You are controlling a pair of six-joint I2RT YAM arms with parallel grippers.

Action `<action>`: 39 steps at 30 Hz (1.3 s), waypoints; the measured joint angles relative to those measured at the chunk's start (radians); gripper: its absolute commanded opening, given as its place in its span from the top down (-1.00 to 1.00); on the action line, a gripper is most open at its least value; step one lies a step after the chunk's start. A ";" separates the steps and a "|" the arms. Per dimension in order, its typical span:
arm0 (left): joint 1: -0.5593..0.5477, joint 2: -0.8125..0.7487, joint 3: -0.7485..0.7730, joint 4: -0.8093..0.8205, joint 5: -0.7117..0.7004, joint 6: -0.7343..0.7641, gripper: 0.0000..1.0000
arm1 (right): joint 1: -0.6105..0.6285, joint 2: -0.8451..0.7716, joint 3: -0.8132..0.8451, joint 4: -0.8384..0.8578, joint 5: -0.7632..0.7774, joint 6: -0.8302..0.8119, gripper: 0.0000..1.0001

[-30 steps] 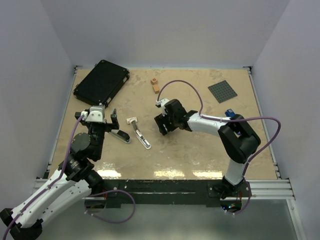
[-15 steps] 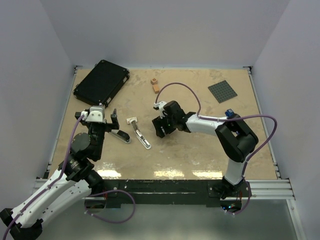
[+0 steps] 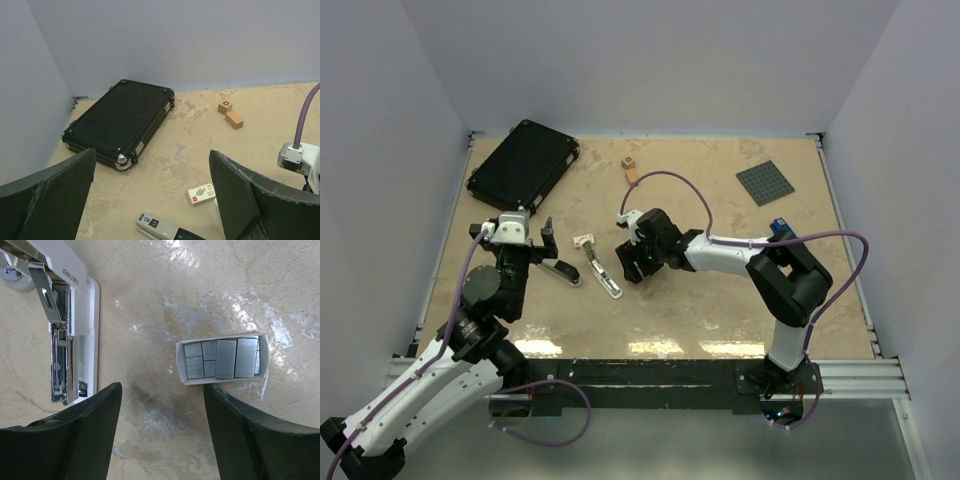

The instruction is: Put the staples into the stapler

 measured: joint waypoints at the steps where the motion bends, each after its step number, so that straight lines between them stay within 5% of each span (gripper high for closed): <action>1: 0.000 0.000 0.000 0.000 0.000 0.000 -1.00 | 0.002 0.000 0.005 -0.008 0.005 0.000 -0.37; 16: 0.000 -0.005 0.000 -0.001 0.000 -0.001 -1.00 | 0.007 -0.034 0.204 -0.220 0.210 -0.116 0.32; 39: 0.001 -0.005 0.000 -0.001 0.002 0.000 -1.00 | 0.007 0.130 0.311 -0.315 0.240 -0.196 0.38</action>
